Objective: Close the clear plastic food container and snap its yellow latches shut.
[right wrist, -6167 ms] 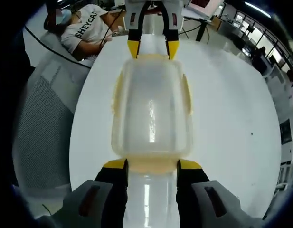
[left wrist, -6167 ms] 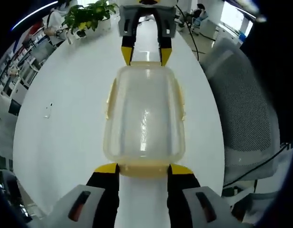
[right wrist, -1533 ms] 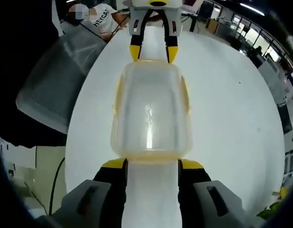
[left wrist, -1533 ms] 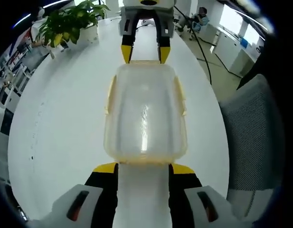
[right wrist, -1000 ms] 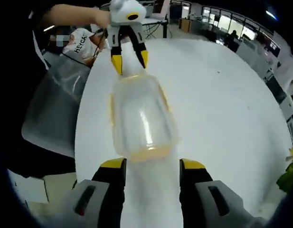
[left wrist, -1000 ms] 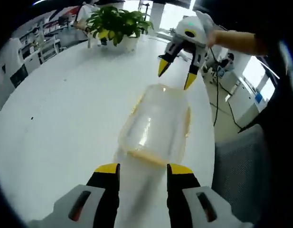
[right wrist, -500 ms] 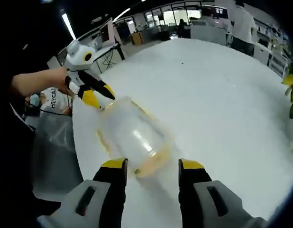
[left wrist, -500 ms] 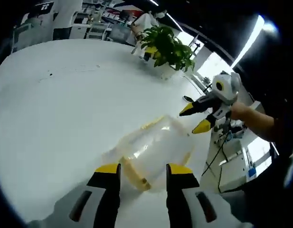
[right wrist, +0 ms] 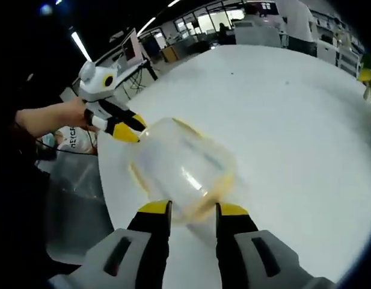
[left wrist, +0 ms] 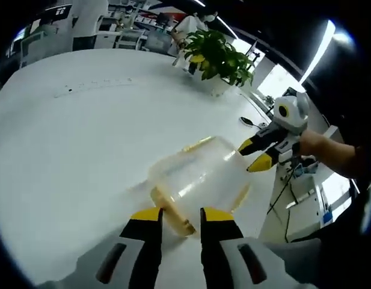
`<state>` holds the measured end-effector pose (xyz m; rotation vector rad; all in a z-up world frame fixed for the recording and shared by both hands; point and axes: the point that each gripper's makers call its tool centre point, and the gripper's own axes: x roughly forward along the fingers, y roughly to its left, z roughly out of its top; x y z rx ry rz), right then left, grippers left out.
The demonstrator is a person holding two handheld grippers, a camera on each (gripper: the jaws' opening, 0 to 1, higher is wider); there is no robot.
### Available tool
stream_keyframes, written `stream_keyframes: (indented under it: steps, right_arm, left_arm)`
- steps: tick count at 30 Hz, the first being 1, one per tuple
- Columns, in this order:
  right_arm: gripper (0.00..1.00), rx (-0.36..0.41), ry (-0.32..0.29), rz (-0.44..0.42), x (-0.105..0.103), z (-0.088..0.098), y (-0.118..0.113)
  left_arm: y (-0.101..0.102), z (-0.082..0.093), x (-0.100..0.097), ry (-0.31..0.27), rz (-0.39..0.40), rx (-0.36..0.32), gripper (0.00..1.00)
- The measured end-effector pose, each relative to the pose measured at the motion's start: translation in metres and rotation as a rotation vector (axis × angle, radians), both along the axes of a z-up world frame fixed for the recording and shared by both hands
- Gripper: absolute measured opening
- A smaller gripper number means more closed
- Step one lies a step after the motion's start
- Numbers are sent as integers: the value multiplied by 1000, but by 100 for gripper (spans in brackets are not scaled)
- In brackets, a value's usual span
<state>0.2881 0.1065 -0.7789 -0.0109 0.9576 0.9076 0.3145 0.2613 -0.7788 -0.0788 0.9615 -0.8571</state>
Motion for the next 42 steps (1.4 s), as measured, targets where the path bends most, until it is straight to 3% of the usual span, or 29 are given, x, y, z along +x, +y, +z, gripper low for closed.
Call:
stream_keyframes:
  steps: [3,4,6,10,11,12,14,19,25,28,35,36,38,42]
  right_arm:
    - [25,20,40,-31,0,-1,1]
    - [23,46,59,33,-7,2,7]
    - [22,-10,50,24,-7,-2,3]
    - [22,-6,57,35,-6,-4,2]
    - [22,32,80,5,-4,-4,6]
    - [22,26,89,10,-2,-3,0]
    - [22,25,85,5,-2,0,0]
    - [23,0,100,-5,4,0,0]
    - [25,-61,141,-26,4,0,4]
    - [26,-95,113,0,4,0,5]
    - [27,-96,86,-6,2,0,6]
    - [28,-100,57,29,1,0,6]
    - [28,-104,39,47,-1,1,6]
    - [31,-172,-66,153,3,4,6]
  left_arm:
    - [-1,1,-1,-14,-9,11,17]
    - [0,0,0,-18,-6,16,17]
    - [1,0,0,-13,25,0,17]
    - [0,-2,1,48,70,-37,14]
    - [-2,-3,0,69,58,-42,13]
    - [-1,-2,4,62,90,-51,13]
    - [0,-1,7,12,37,-19,13]
    - [0,-1,6,24,92,-38,14]
    - [-2,0,5,12,76,-16,15]
    - [-1,0,6,2,81,-14,15]
    - [-1,2,8,-55,74,16,16]
    - [-2,2,8,-58,70,19,16]
    - [-2,4,10,-101,39,39,17]
    - [-3,10,11,-249,-32,128,17]
